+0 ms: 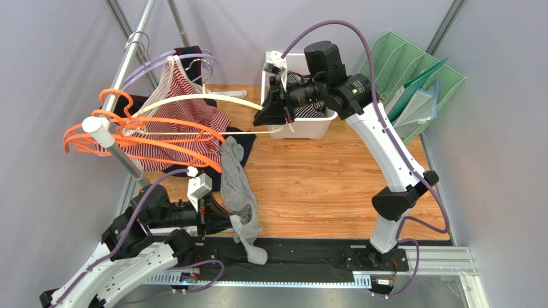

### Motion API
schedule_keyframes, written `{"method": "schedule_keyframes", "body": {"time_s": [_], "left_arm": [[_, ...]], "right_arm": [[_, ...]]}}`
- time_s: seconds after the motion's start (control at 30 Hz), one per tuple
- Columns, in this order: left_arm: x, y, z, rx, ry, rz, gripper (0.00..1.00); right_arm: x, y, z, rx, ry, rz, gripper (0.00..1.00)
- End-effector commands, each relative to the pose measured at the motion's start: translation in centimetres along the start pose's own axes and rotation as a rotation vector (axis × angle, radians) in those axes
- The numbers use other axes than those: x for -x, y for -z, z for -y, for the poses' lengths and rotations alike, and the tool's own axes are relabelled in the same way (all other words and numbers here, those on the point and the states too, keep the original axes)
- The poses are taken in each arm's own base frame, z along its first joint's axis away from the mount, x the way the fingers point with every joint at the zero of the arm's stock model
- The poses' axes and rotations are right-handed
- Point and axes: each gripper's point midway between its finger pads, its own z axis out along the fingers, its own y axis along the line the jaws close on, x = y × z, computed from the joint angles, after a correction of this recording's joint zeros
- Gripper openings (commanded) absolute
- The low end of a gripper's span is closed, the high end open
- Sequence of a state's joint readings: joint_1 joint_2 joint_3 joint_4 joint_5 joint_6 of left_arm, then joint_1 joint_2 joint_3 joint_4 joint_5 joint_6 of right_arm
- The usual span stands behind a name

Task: Remove the tank top from the hanger
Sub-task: Place the hanger at the clothesline.

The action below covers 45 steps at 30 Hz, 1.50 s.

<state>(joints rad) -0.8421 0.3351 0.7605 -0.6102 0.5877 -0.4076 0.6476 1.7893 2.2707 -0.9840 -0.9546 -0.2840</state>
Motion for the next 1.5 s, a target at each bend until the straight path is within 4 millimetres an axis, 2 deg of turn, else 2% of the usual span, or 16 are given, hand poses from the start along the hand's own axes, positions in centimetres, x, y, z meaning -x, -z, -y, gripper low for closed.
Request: {"method": "schedule_keyframes", "body": {"time_s": [0.0,0.1,0.27,0.37,0.6,0.7,0.83,0.9,1.03,1.13,1.3,1.47], "left_arm": [[1.2,0.4,0.1,0.021,-0.018,0.058,0.00],[1.5,0.6,-0.1,0.040,-0.025,0.080,0.00],[1.5,0.8,-0.1,0.044,-0.025,0.087,0.00],[1.5,0.7,-0.2,0.047,-0.023,0.084,0.00],[1.4,0.6,-0.2,0.045,-0.021,0.081,0.00],[1.4,0.6,-0.3,0.050,-0.018,0.081,0.00],[1.4,0.6,-0.3,0.048,-0.019,0.077,0.00],[1.4,0.6,-0.3,0.046,-0.019,0.078,0.00],[1.4,0.6,-0.2,0.044,-0.021,0.080,0.00],[1.4,0.7,-0.2,0.045,-0.022,0.084,0.00],[1.4,0.7,-0.2,0.042,-0.022,0.081,0.00],[1.4,0.7,-0.2,0.043,-0.024,0.082,0.00]], "right_arm": [[4.1,-0.6,-1.5,0.037,0.132,0.092,0.00],[4.7,-2.3,-1.4,0.030,0.154,0.120,0.00],[5.5,-4.7,-2.4,0.075,0.160,0.153,0.00],[6.5,-6.0,-1.5,0.059,0.144,0.197,0.00],[8.0,-7.8,0.5,-0.054,0.149,0.253,0.00],[8.7,-8.2,0.6,-0.059,0.148,0.276,0.00],[9.5,-9.0,-0.3,-0.022,0.157,0.305,0.00],[9.1,-9.9,-0.4,-0.009,0.161,0.298,0.00],[9.1,-11.9,-1.9,0.050,0.195,0.298,0.00],[8.6,-13.6,-1.8,0.062,0.202,0.291,0.00],[8.9,-14.7,-2.3,0.082,0.216,0.311,0.00],[7.7,-16.0,-2.8,0.091,0.224,0.275,0.00]]}}
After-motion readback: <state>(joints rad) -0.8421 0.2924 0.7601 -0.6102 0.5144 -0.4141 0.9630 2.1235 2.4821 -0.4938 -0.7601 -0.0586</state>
